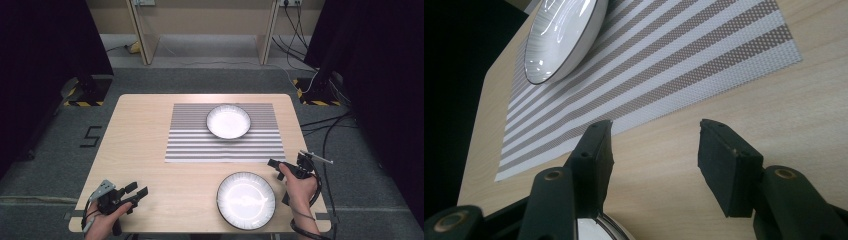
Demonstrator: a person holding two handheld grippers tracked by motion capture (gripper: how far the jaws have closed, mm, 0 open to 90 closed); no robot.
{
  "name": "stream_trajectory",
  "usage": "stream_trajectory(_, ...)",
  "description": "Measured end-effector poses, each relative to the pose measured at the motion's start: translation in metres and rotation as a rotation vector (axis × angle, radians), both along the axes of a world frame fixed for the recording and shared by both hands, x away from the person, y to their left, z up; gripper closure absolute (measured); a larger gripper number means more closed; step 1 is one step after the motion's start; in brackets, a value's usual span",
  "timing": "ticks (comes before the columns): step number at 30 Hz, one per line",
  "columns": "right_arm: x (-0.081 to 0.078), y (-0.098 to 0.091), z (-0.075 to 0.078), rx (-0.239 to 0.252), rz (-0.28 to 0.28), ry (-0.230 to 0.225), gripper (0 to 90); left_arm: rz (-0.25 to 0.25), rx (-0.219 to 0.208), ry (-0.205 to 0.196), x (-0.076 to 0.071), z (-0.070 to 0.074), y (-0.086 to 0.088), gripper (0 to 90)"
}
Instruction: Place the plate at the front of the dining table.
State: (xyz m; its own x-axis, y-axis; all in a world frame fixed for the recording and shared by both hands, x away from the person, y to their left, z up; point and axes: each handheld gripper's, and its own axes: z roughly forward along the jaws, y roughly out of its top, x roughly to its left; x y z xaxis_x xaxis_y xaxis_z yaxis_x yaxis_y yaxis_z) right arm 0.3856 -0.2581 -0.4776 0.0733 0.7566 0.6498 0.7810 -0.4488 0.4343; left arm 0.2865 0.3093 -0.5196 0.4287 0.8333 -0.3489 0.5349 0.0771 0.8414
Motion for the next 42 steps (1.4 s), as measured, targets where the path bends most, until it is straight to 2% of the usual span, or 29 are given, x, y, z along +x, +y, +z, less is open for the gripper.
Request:
stream_trajectory(5,-0.005,-0.003,0.0,0.011,-0.008,0.006,48.1,0.002,-0.001,0.0,0.0,0.0,0.0,39.7)
stream_trajectory(6,-0.006,-0.004,0.0,-0.002,-0.003,-0.002,48.1,0.002,-0.001,-0.001,0.0,0.0,0.0,39.7)
stream_trajectory(15,-0.016,-0.008,0.0,0.005,-0.007,0.003,48.2,0.001,-0.001,-0.001,0.0,0.0,0.0,39.7)
stream_trajectory(25,-0.026,-0.008,-0.003,-0.013,0.01,0.0,48.2,0.002,0.0,-0.001,0.0,0.0,0.0,39.7)
stream_trajectory(42,-0.044,-0.011,-0.005,0.005,-0.002,-0.017,48.7,0.004,-0.001,-0.002,0.0,0.0,-0.001,39.7)
